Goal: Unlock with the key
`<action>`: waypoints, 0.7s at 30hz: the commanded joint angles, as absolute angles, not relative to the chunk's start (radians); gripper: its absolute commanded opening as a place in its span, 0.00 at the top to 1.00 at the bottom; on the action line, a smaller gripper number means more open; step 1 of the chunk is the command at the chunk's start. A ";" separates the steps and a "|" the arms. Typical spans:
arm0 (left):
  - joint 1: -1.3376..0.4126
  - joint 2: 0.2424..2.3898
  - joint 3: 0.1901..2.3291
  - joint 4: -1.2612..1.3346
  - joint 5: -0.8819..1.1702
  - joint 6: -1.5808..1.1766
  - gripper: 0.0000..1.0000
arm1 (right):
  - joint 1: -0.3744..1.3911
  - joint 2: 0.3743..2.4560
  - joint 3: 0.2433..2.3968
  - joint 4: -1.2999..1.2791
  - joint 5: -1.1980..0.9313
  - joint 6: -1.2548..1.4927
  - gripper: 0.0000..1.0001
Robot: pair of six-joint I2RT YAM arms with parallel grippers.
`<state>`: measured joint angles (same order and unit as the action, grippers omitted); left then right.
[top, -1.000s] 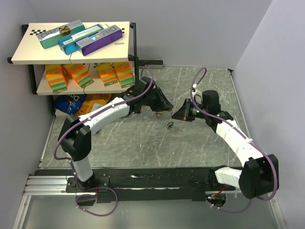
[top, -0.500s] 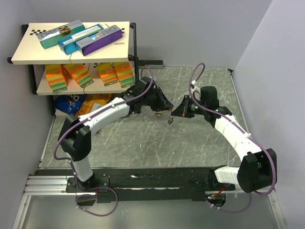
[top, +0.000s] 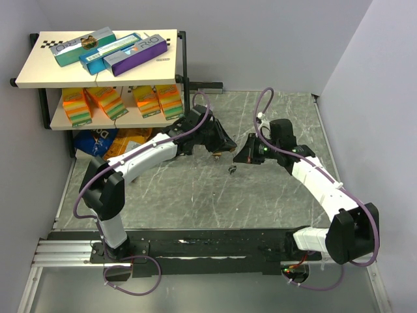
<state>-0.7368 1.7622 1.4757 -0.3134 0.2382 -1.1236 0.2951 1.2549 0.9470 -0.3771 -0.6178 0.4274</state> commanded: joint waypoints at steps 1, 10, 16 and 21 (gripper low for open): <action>-0.745 1.746 1.517 -0.287 0.241 -1.134 0.99 | 0.302 1.242 1.020 -0.371 -0.591 0.417 1.00; -0.747 1.740 1.511 -0.287 0.239 -1.134 0.99 | 0.304 1.250 1.042 -0.367 -0.584 0.420 1.00; -0.747 1.736 1.508 -0.285 0.239 -1.134 0.99 | 0.302 1.267 1.055 -0.380 -0.561 0.423 1.00; -0.747 1.730 1.503 -0.284 0.233 -1.134 0.99 | 0.302 1.290 1.075 -0.405 -0.543 0.426 1.00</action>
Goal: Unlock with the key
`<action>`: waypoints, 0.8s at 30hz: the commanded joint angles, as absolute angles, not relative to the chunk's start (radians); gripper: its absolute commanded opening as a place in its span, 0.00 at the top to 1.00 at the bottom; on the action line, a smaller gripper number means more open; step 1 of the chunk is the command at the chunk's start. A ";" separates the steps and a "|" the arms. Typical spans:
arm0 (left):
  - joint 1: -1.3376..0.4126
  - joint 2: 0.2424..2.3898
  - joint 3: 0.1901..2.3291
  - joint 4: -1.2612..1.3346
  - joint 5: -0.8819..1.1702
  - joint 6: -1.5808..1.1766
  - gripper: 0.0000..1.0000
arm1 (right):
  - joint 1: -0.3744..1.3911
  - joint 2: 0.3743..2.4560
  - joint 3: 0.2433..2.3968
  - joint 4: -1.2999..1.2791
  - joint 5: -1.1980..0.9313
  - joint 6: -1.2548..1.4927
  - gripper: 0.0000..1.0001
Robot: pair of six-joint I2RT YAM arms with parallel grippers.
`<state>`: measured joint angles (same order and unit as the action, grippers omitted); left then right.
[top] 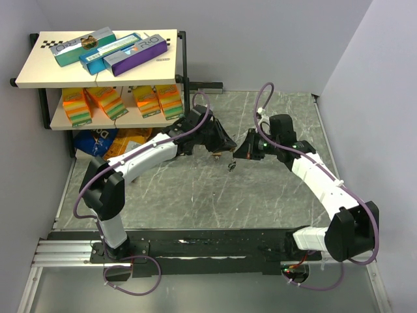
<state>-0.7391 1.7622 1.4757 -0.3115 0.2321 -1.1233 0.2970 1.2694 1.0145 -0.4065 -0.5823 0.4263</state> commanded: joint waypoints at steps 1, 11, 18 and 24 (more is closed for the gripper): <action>-0.747 1.730 1.503 -0.284 0.235 -1.134 0.99 | 0.302 1.290 1.075 -0.402 -0.538 0.429 1.00; -0.747 1.724 1.494 -0.279 0.232 -1.134 0.99 | 0.302 1.301 1.088 -0.403 -0.519 0.440 1.00; -0.749 1.712 1.485 -0.261 0.238 -1.129 0.99 | 0.295 1.321 1.121 -0.384 -0.518 0.459 1.00; -0.750 1.700 1.474 -0.247 0.236 -1.127 0.99 | 0.288 1.335 1.138 -0.379 -0.499 0.459 1.00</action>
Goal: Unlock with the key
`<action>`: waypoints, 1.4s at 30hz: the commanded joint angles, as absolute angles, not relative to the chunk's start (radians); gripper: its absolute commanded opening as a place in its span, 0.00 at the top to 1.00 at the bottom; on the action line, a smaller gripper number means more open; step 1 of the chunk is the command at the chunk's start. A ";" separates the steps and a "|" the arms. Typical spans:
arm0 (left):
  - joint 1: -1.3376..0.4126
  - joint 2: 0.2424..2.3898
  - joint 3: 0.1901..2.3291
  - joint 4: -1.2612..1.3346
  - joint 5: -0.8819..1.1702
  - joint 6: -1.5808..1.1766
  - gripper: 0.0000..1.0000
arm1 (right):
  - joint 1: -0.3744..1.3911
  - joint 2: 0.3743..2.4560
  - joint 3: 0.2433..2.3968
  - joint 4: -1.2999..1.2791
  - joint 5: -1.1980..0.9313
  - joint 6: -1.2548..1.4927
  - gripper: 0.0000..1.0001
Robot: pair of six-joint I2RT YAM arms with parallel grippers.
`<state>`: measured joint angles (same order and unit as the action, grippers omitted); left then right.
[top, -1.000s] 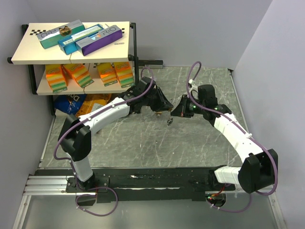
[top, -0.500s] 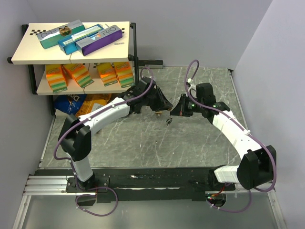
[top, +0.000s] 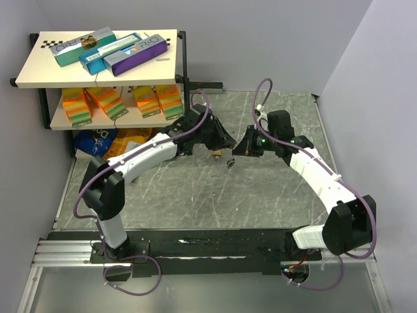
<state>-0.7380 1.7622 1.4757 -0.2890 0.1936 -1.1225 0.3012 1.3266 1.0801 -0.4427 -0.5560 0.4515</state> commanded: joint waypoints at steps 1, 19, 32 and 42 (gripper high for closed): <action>-0.750 1.700 1.474 -0.244 0.238 -1.126 0.99 | 0.287 1.335 1.135 -0.373 -0.492 0.459 1.00; -0.759 1.689 1.470 -0.232 0.236 -1.112 0.99 | 0.259 1.367 1.183 -0.258 -0.495 0.489 1.00; -0.778 1.707 1.528 -0.275 0.203 -1.094 0.99 | 0.255 1.371 1.209 -0.129 -0.450 0.541 1.00; -0.784 1.721 1.551 -0.265 0.213 -1.104 0.99 | 0.255 1.374 1.161 -0.044 -0.408 0.551 1.00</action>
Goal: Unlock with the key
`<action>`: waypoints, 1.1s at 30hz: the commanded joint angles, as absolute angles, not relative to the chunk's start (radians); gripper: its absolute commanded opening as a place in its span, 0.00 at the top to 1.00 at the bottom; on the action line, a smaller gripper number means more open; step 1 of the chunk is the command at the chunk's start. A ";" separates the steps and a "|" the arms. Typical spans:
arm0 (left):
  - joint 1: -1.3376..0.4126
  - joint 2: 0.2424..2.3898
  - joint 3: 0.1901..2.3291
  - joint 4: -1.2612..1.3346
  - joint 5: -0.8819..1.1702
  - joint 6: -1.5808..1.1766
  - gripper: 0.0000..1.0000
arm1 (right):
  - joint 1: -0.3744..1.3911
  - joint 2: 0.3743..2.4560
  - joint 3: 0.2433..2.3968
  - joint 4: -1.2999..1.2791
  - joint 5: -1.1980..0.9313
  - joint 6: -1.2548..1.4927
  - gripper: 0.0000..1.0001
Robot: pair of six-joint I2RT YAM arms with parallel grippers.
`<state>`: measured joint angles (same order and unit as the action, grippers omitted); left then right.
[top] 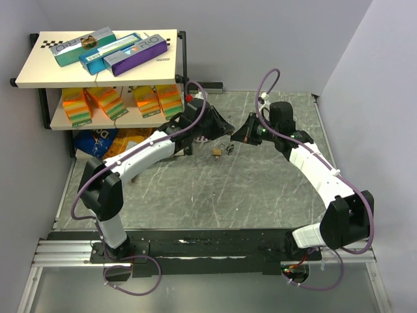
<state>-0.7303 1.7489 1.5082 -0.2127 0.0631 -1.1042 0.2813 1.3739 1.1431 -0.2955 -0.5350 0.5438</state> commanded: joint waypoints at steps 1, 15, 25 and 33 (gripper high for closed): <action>-0.784 1.720 1.549 -0.265 0.213 -1.104 0.99 | 0.256 1.373 1.163 -0.044 -0.403 0.540 1.00; -0.784 1.704 1.525 -0.219 0.261 -1.115 0.99 | 0.247 1.385 1.170 -0.005 -0.382 0.514 1.00; -0.788 1.698 1.519 -0.183 0.314 -1.166 0.99 | 0.252 1.321 1.074 0.187 -0.321 0.523 1.00; -0.787 1.654 1.471 -0.086 0.322 -1.161 0.99 | 0.230 1.339 1.072 0.176 -0.423 0.606 1.00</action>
<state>-0.7200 1.7473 1.5024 -0.1238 0.0696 -1.1305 0.2668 1.3411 1.0595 -0.0486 -0.4908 0.5652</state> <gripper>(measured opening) 0.283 0.005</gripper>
